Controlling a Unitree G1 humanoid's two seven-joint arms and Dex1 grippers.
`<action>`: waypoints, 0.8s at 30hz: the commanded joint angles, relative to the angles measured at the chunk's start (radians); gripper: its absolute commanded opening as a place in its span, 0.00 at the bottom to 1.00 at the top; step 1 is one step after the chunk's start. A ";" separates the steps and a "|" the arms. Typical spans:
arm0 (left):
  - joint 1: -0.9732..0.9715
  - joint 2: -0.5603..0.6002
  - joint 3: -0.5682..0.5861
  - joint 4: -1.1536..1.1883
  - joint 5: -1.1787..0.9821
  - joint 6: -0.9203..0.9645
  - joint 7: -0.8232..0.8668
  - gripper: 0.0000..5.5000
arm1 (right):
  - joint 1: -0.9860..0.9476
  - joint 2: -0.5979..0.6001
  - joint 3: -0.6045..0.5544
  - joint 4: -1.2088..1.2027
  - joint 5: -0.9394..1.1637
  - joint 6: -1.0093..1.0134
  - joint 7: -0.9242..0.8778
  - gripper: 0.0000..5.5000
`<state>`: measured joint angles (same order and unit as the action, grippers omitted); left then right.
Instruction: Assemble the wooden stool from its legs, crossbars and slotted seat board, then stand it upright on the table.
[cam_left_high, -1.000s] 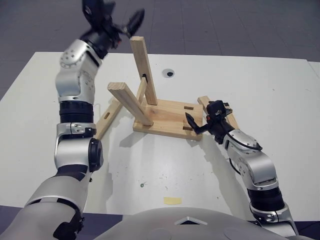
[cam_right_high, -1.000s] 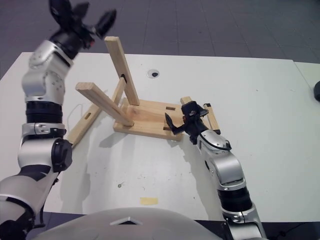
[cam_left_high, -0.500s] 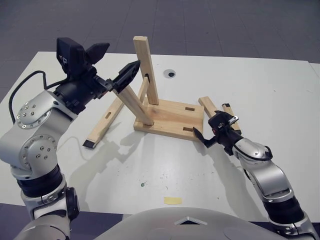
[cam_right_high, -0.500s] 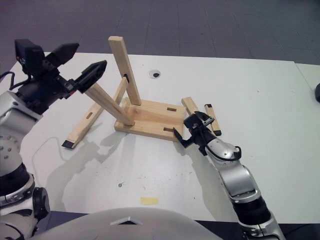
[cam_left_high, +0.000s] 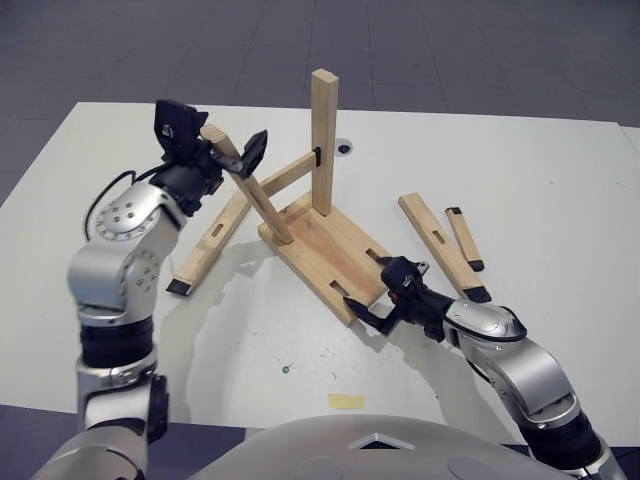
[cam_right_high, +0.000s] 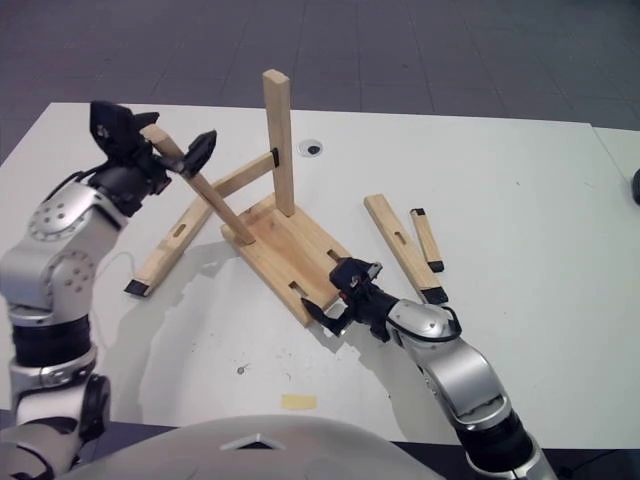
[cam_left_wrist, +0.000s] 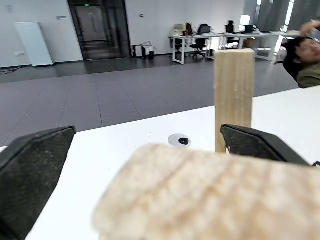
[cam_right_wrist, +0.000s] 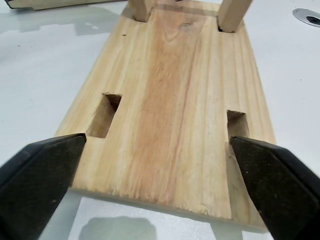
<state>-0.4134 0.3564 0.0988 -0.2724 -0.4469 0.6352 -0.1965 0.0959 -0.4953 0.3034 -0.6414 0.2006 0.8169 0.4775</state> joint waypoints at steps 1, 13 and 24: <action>-0.071 -0.064 -0.023 0.076 0.025 -0.053 -0.001 0.98 | -0.009 -0.014 -0.033 0.008 0.023 0.014 0.016 0.98; -0.318 -0.183 -0.088 0.519 0.136 -0.304 -0.104 0.98 | -0.068 0.081 -0.138 0.031 0.145 0.027 0.005 0.98; -0.338 -0.211 -0.085 0.585 0.161 -0.374 -0.133 0.98 | -0.226 0.269 -0.540 0.226 0.263 -0.073 -0.230 0.98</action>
<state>-0.7519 0.1574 0.0140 0.3248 -0.2960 0.2639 -0.3180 -0.0940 -0.2229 -0.1304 -0.4836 0.4438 0.7515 0.2919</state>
